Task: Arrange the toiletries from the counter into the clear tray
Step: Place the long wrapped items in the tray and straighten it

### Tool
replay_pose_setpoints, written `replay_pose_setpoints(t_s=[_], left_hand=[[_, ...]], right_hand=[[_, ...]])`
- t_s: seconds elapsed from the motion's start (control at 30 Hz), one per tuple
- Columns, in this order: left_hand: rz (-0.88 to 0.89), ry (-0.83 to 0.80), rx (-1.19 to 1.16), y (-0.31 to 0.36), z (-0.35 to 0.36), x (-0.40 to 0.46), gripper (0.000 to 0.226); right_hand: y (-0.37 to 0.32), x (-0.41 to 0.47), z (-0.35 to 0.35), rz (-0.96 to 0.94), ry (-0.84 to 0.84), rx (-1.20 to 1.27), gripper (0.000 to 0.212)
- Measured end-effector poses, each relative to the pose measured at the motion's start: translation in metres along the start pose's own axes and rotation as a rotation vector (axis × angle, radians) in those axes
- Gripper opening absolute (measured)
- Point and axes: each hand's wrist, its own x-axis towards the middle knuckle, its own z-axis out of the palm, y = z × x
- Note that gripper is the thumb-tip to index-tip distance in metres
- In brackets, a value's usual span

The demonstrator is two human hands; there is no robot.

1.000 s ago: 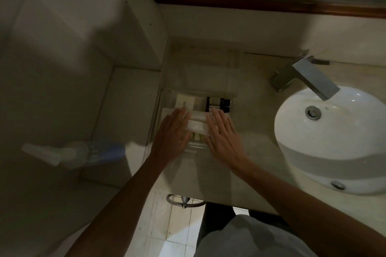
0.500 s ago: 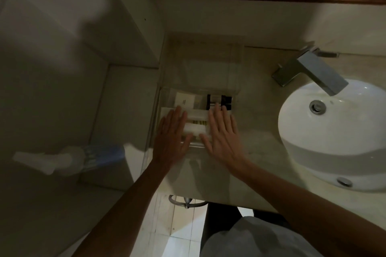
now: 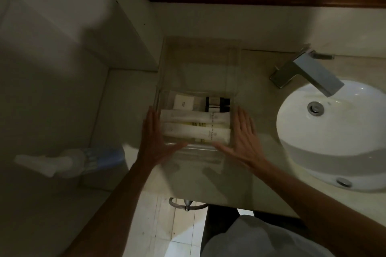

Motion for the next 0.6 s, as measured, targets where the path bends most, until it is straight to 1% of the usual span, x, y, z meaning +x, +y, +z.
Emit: replay_pose_setpoints(t_s=[0.07, 0.17, 0.3, 0.47, 0.6], left_hand=[[0.000, -0.056, 0.011, -0.012, -0.010, 0.003, 0.150], [0.037, -0.116, 0.035, -0.019, -0.019, 0.014, 0.152], [0.057, -0.096, 0.077, -0.018, -0.023, 0.022, 0.152], [0.059, -0.085, 0.054, -0.019, -0.023, 0.025, 0.150], [0.090, -0.049, 0.018, -0.016, -0.023, 0.026, 0.144]], right_hand=[[0.018, -0.004, -0.001, -0.002, -0.067, -0.087, 0.131], [0.023, 0.007, 0.000, -0.082, -0.135, -0.134, 0.135], [0.021, 0.017, -0.003, -0.136, -0.120, -0.144, 0.137], [0.021, 0.020, -0.002, -0.150, -0.110, -0.147, 0.137], [0.021, 0.021, -0.002, -0.136, -0.095, -0.122, 0.137]])
